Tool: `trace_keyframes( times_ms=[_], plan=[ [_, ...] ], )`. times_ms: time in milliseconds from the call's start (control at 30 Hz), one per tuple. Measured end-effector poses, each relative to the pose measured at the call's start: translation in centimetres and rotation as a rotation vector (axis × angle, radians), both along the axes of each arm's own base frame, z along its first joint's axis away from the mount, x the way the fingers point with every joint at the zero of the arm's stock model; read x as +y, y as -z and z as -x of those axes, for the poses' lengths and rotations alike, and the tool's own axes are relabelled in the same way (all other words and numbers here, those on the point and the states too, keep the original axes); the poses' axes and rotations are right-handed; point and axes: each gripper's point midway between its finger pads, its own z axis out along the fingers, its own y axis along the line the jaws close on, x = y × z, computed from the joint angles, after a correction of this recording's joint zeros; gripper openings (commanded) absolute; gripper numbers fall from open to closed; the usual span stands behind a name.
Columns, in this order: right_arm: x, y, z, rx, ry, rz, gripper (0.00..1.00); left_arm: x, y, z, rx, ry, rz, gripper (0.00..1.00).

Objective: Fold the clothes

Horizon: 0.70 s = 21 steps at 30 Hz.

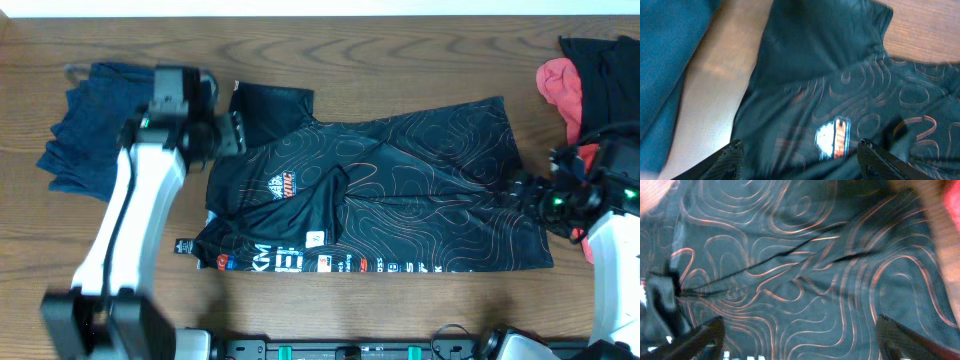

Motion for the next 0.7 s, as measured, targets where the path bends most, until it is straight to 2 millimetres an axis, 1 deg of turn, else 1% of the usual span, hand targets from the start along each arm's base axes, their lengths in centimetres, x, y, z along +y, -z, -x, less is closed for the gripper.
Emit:
trace_keyframes(
  times_ms=[100, 200, 233, 367, 433, 533, 633, 700],
  plan=[
    [1.2, -0.2, -0.2, -0.01, -0.043, -0.018, 0.99, -0.4, 2.0, -3.2, 0.011, 0.039, -0.004, 0.84],
    [1.6, -0.2, 0.0, -0.004, -0.056, -0.03, 0.99, -0.2, 4.7, -6.4, 0.006, 0.049, -0.013, 0.84],
    [1.8, -0.2, 0.0, -0.001, -0.059, -0.034, 0.99, -0.1, 5.7, -7.2, 0.009, 0.048, -0.013, 0.84],
    [2.0, -0.1, 0.4, 0.014, -0.06, -0.043, 0.99, 1.1, 9.5, -9.1, 0.02, 0.027, -0.024, 0.84],
    [2.0, -0.1, 0.5, 0.02, -0.06, -0.045, 0.99, 1.7, 10.8, -10.0, 0.008, 0.014, -0.036, 0.84],
    [2.1, 0.0, 0.7, 0.028, -0.061, -0.049, 0.99, 2.3, 11.9, -11.0, -0.011, 0.002, -0.047, 0.83],
    [2.1, 0.0, 0.7, 0.027, -0.06, -0.048, 0.99, 2.4, 12.4, -11.8, -0.036, -0.001, -0.054, 0.83],
    [2.1, 0.0, 0.7, 0.026, -0.06, -0.047, 0.98, 2.1, 13.1, -12.1, -0.038, 0.003, -0.057, 0.8]
  ],
)
